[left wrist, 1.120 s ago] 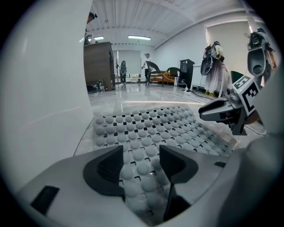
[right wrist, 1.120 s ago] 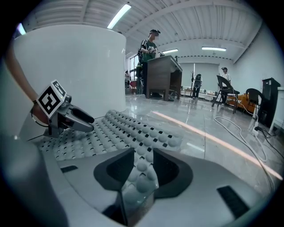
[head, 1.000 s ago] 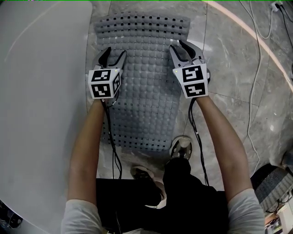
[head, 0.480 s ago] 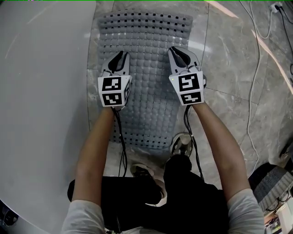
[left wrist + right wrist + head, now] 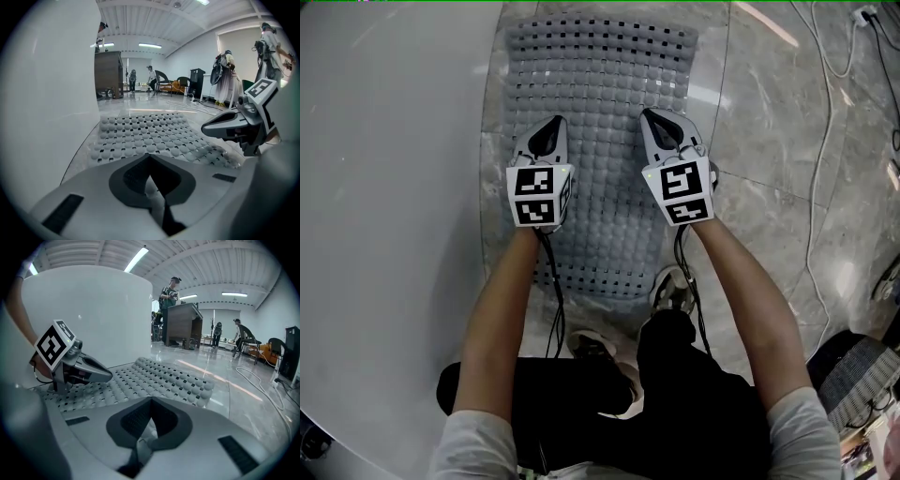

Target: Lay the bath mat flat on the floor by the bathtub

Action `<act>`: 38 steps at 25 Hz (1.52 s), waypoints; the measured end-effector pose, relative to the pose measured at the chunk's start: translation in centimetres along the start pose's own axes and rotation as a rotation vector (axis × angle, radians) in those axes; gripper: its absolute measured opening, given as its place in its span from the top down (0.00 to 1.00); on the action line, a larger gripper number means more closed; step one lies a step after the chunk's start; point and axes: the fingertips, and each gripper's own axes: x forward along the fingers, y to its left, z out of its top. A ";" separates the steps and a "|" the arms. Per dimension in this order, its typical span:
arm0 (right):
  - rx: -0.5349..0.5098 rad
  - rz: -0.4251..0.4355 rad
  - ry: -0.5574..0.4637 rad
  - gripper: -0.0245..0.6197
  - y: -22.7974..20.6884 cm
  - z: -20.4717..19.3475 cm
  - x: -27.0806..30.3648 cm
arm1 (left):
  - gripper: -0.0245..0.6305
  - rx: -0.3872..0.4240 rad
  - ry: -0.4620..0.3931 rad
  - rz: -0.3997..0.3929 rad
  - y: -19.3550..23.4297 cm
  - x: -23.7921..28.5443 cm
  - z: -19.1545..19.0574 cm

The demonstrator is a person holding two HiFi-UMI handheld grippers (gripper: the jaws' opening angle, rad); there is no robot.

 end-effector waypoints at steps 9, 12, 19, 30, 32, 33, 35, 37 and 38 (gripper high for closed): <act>-0.029 0.048 -0.003 0.95 3.0 -0.4 -2.4 | 0.95 0.030 0.022 -0.017 -1.7 -2.0 -2.3; -0.023 0.061 0.010 0.95 4.2 -1.0 -3.8 | 0.95 0.015 0.040 -0.029 -2.8 -3.0 -3.7; -0.016 0.084 0.045 0.95 5.7 1.2 -7.3 | 0.95 -0.072 0.044 -0.007 -3.3 -6.7 -1.8; -0.025 0.074 0.038 0.95 4.2 13.6 -13.7 | 0.95 -0.102 -0.002 0.004 -3.6 -15.1 10.5; -0.038 0.072 0.039 0.95 4.1 15.5 -14.5 | 0.95 -0.091 -0.004 0.003 -3.7 -16.3 12.3; -0.039 0.070 0.038 0.95 4.0 16.5 -14.9 | 0.95 -0.086 -0.008 0.002 -3.8 -16.9 13.3; -0.033 0.066 0.037 0.95 3.6 18.3 -15.8 | 0.95 -0.084 -0.021 0.001 -4.1 -18.3 15.5; -0.020 0.068 0.039 0.95 3.3 20.2 -17.2 | 0.95 -0.102 -0.027 0.005 -4.5 -19.9 17.5; -0.014 0.073 0.040 0.95 3.2 21.1 -17.9 | 0.95 -0.119 -0.027 0.010 -4.5 -20.7 18.5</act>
